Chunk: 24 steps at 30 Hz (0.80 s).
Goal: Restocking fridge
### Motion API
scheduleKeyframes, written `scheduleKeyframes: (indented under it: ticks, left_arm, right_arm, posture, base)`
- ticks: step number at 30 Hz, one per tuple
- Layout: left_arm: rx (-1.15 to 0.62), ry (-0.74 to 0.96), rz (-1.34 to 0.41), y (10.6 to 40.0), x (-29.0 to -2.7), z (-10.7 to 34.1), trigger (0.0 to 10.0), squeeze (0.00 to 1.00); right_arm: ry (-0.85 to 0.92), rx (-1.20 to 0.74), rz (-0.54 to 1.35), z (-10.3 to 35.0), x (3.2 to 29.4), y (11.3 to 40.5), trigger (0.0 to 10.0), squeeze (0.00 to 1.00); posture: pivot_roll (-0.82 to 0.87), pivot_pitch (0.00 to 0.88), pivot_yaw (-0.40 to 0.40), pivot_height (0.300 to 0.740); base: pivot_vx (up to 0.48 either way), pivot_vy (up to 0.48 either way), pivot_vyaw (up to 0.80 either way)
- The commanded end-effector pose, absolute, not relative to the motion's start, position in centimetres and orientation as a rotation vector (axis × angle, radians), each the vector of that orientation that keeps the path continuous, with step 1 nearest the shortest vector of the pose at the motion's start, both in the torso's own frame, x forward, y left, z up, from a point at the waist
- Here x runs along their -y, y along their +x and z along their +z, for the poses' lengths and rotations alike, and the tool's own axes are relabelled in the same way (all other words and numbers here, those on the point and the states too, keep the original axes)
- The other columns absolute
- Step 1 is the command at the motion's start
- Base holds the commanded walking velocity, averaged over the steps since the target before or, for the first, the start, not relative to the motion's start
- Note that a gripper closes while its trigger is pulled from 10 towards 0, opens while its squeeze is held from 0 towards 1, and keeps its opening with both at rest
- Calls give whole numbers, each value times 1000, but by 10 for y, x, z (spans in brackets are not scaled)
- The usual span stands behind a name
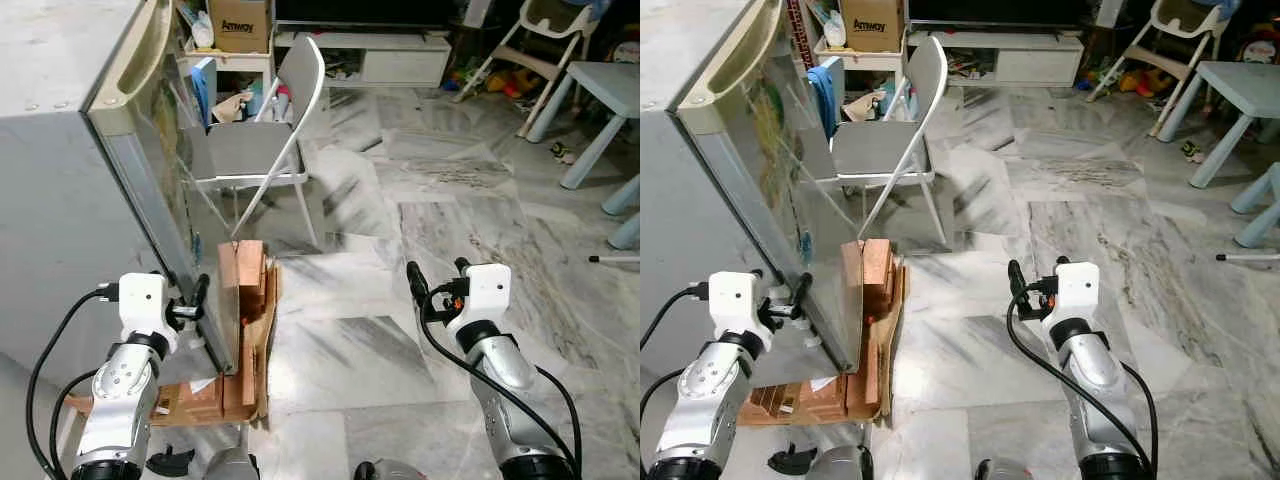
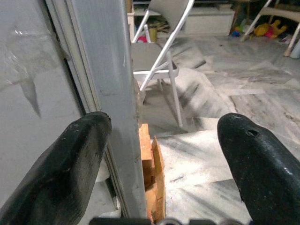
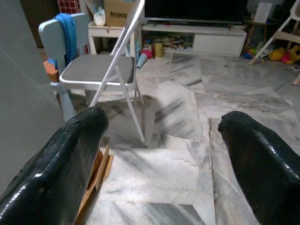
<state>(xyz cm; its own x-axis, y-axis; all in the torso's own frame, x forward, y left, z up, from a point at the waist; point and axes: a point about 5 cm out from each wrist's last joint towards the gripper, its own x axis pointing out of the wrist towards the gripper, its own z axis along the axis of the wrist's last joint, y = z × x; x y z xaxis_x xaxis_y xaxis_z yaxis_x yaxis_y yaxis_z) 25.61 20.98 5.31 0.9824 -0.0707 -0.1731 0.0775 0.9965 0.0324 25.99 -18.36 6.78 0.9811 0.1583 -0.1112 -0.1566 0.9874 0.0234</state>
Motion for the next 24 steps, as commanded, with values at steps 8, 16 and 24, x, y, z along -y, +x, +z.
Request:
scheduleKeyframes:
  ticks: [8,16,24]
  left_arm:
    - [-133,59,-55,281,-217,67,10000,0]
    - [-123,110,-1,301,-219,73,10000,0]
    - [-111,91,-31,308,-209,73,10000,0]
  right_arm:
    - [-11,-32,181,89,176,262,10000,0]
    - [-4,-28,189,90,170,263,10000,0]
    - [-4,-28,189,92,168,261,10000,0]
  posture:
    - [24,1,-15,740]
    - [20,1,-10,740]
    - [15,8,-6,740]
  base:
    - [0,0,0]
    - [0,0,0]
    - [0,0,0]
